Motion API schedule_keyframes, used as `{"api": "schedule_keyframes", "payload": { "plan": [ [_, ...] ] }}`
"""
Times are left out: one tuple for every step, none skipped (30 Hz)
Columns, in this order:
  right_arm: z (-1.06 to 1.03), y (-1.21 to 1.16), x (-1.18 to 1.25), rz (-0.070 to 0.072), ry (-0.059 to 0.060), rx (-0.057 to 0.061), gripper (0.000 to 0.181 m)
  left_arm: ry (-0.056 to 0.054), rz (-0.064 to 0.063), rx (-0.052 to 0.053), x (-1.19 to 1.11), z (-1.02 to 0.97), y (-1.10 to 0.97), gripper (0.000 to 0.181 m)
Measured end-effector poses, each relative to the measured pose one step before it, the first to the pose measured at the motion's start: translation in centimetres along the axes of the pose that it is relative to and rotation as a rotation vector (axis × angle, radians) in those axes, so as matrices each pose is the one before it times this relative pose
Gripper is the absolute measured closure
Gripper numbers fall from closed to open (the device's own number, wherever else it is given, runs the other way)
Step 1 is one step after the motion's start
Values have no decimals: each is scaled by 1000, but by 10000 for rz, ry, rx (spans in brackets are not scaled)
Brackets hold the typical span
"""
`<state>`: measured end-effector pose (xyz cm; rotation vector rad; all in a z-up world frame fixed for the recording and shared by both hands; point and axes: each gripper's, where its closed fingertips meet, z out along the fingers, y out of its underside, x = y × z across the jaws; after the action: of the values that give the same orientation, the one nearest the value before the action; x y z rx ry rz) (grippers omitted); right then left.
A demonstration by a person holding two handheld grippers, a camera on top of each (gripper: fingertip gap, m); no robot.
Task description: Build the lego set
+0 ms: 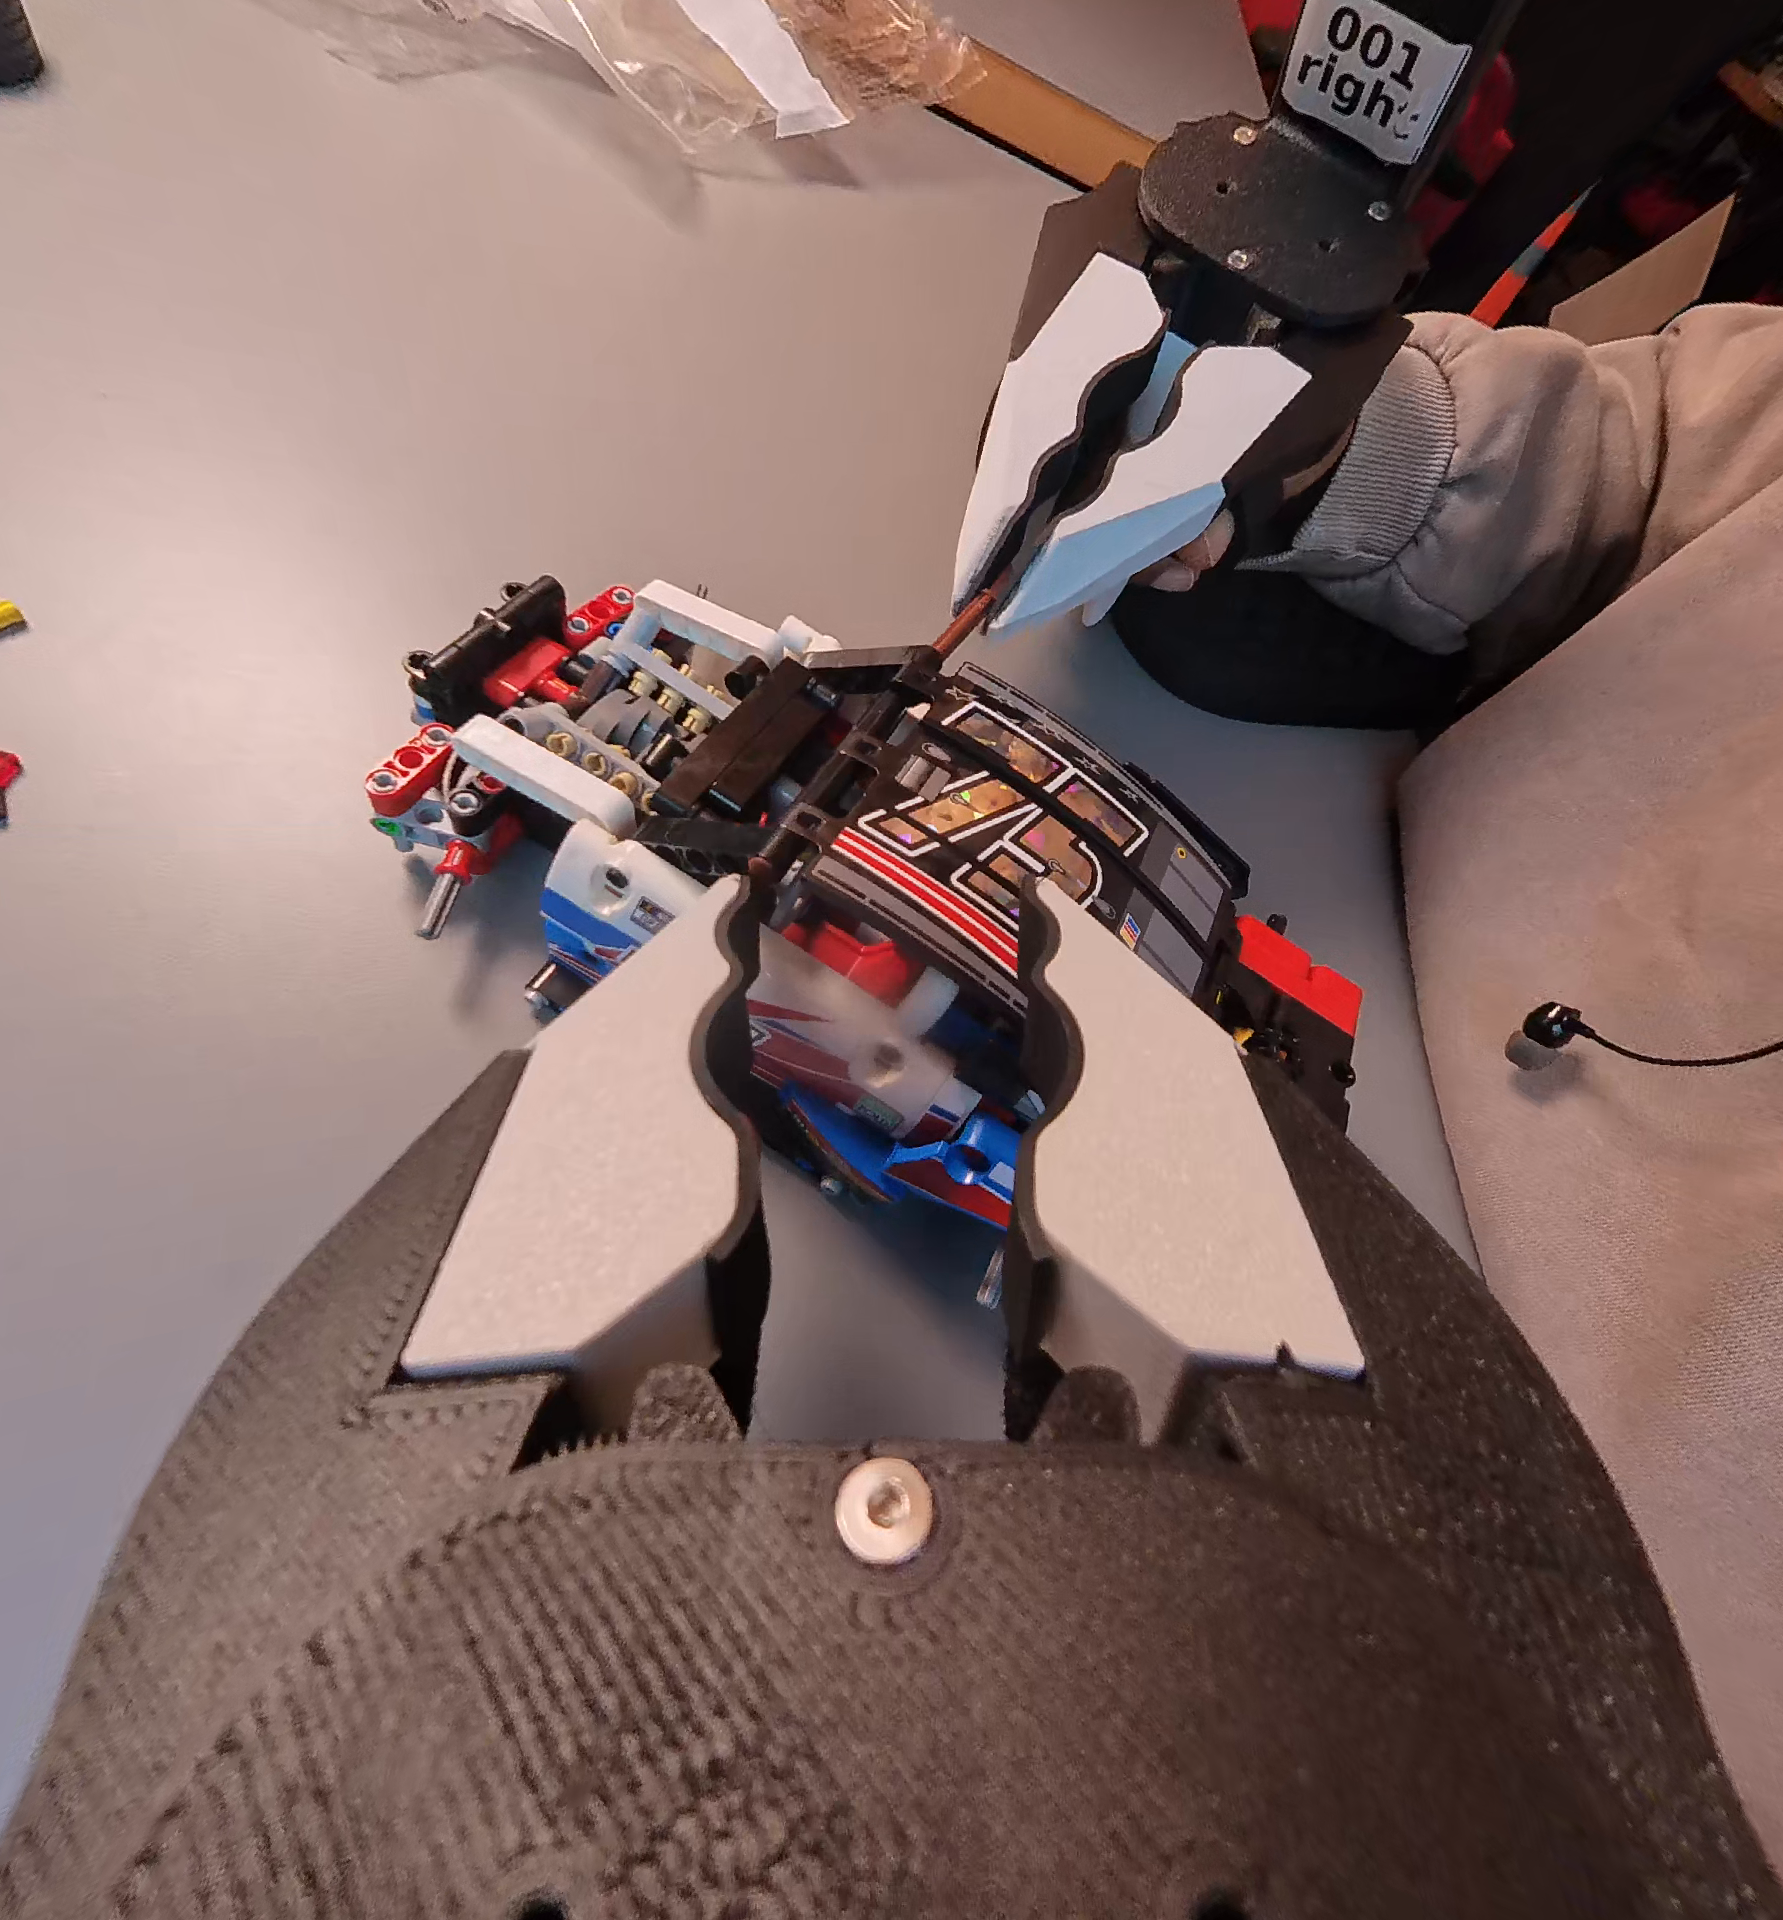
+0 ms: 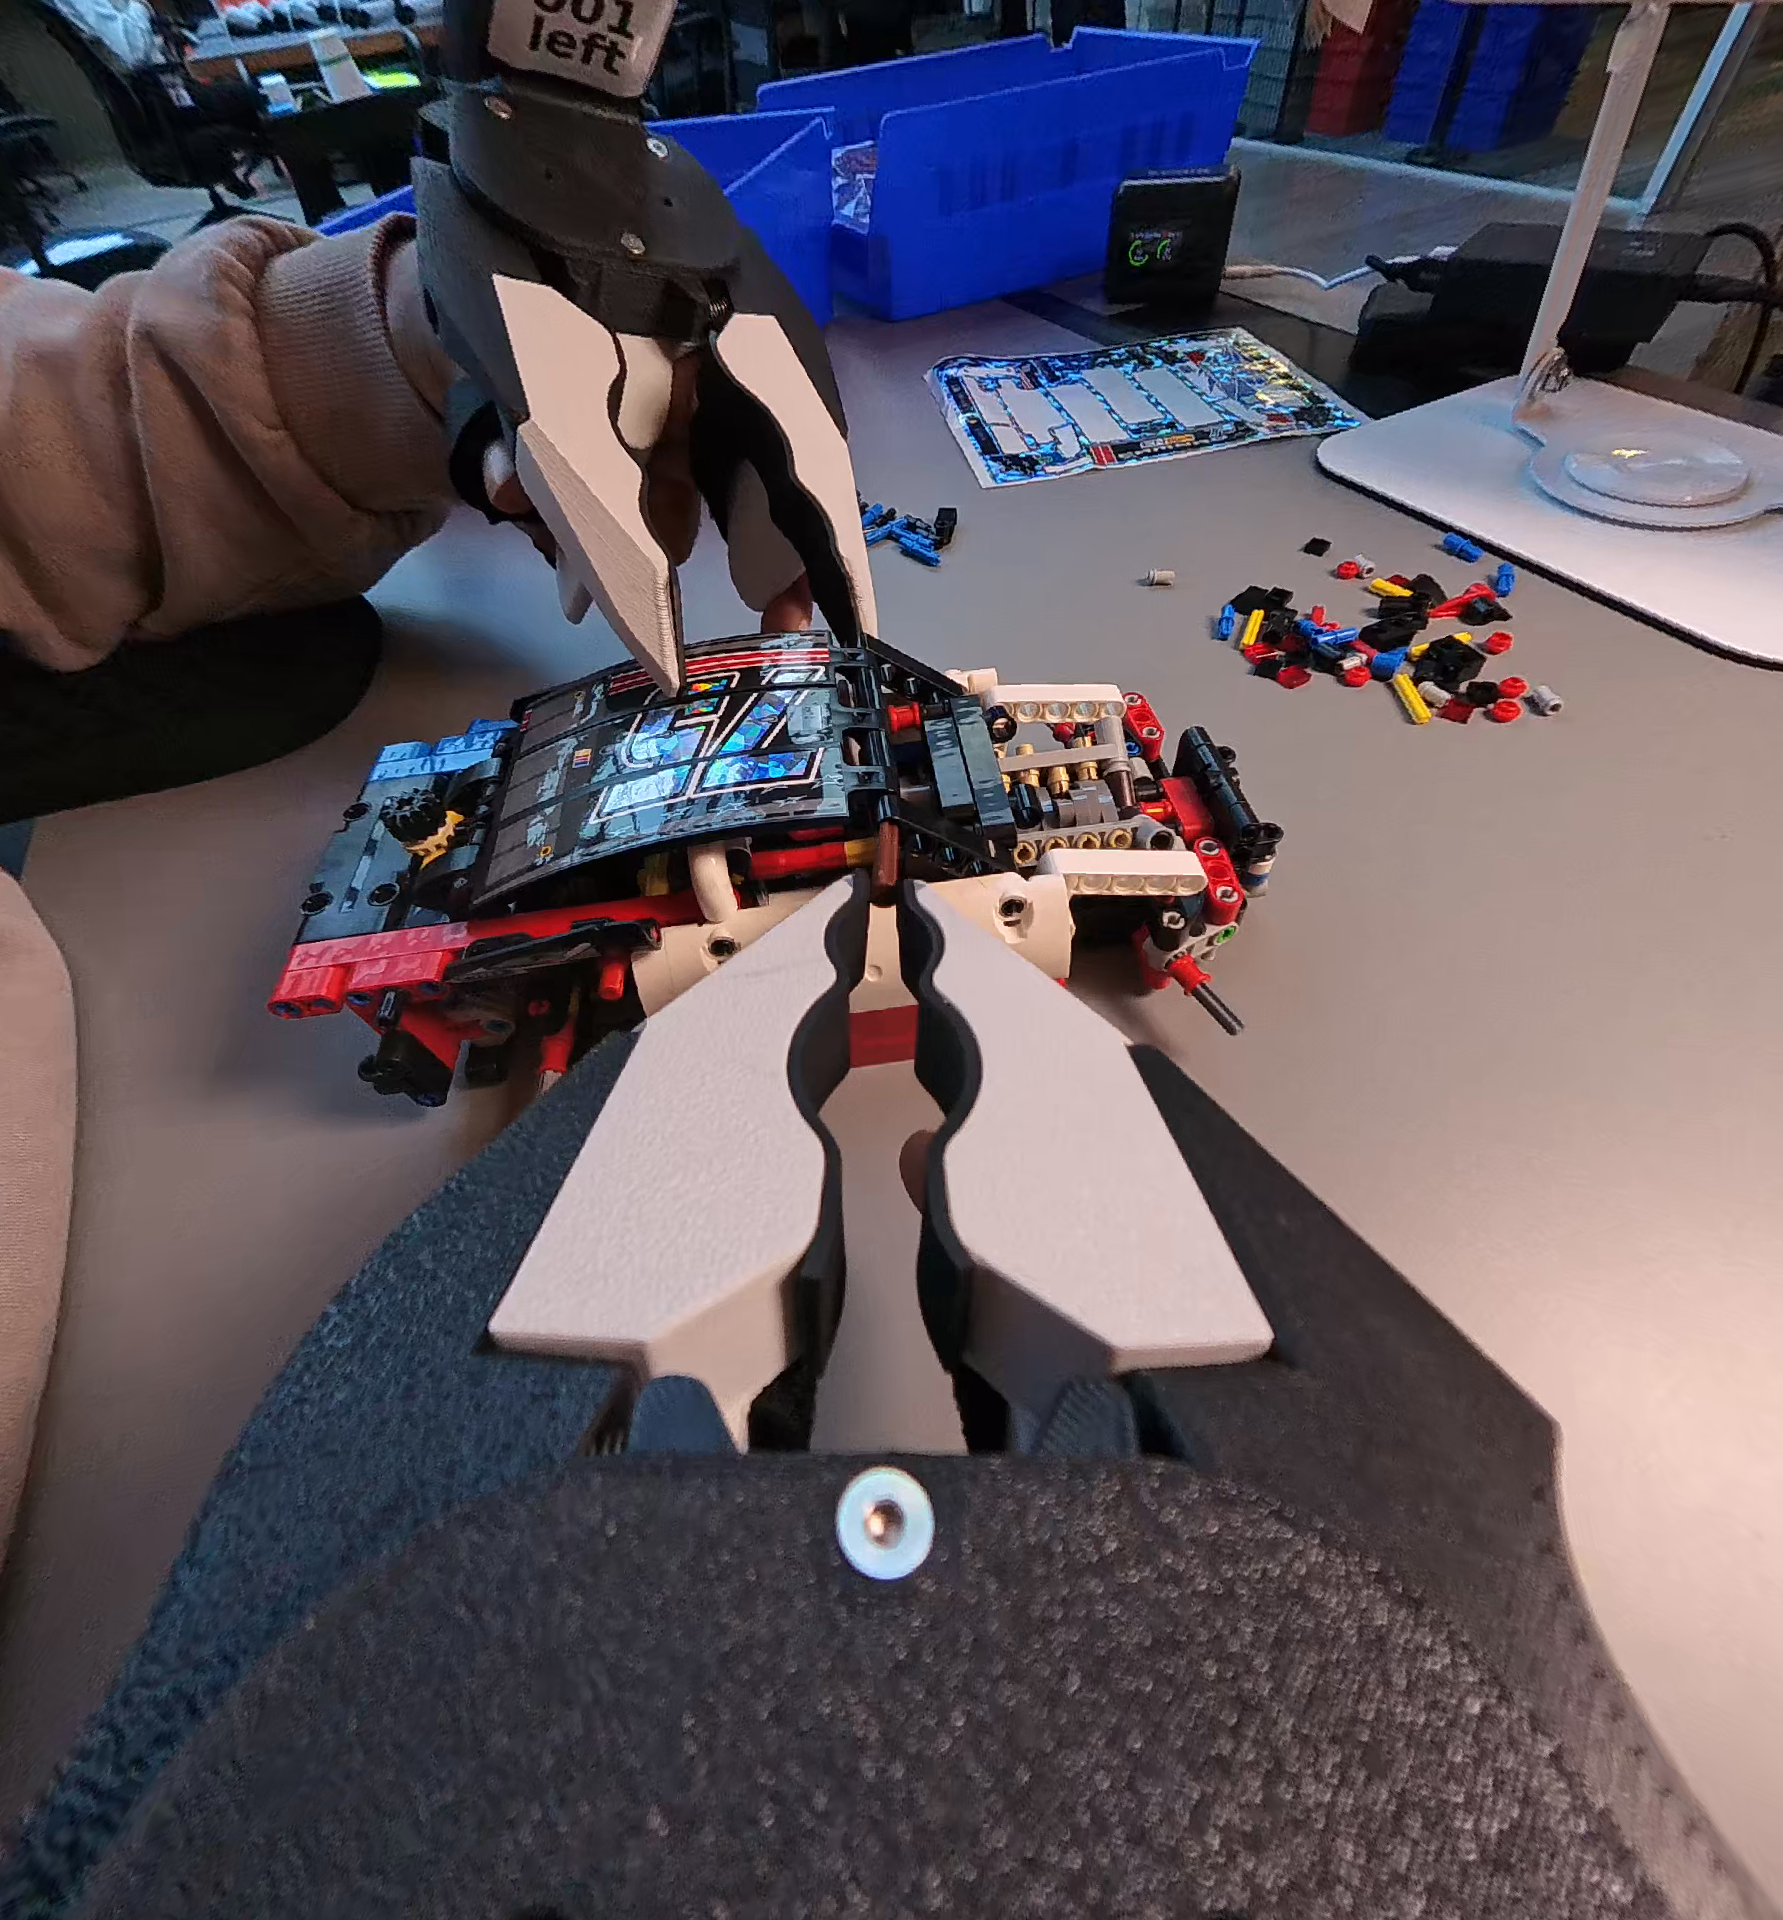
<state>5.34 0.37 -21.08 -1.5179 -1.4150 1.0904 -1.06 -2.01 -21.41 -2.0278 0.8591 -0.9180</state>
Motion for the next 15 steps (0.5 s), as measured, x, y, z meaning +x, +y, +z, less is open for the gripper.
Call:
{"api": "schedule_keyframes", "payload": {
  "plan": [
    [35,51,69,10,9,-13,179,35,-8,15,-8,-1,10,133],
    [25,38,52,14,-9,9,179,42,-13,15,-2,2,5,133],
    [33,50,23,53,-40,11,179,41,-29,17,-6,-2,-1,133],
    [46,65,-22,78,-76,10,179,38,-38,16,-4,15,14,133],
    [61,82,-26,58,-82,0,179,43,-31,15,14,27,15,133],
    [80,83,-2,1,-51,-11,179,61,-38,16,55,19,10,134],
    [41,10,15,-73,-36,14,179,105,-52,20,107,25,18,135],
    [-8,-81,9,-101,-49,53,179,99,-41,29,104,36,8,138],
    [8,-61,21,-77,-71,17,179,14,-22,36,-26,23,-15,137],
    [24,-2,16,-88,-97,-22,179,18,-10,20,-13,0,-4,137],
    [55,-3,4,-89,-109,-20,179,17,-8,4,-3,1,5,137],
    [69,7,-22,-145,-128,-30,179,15,12,-4,8,-11,8,137],
    [75,-10,-3,-210,-113,-14,179,23,5,-8,13,0,1,137],
    [105,5,-25,-180,-130,-9,179,26,3,-7,22,-11,8,137],
    [125,-9,-53,-134,-143,15,179,19,2,-12,7,-15,1,137]
  ]
}}
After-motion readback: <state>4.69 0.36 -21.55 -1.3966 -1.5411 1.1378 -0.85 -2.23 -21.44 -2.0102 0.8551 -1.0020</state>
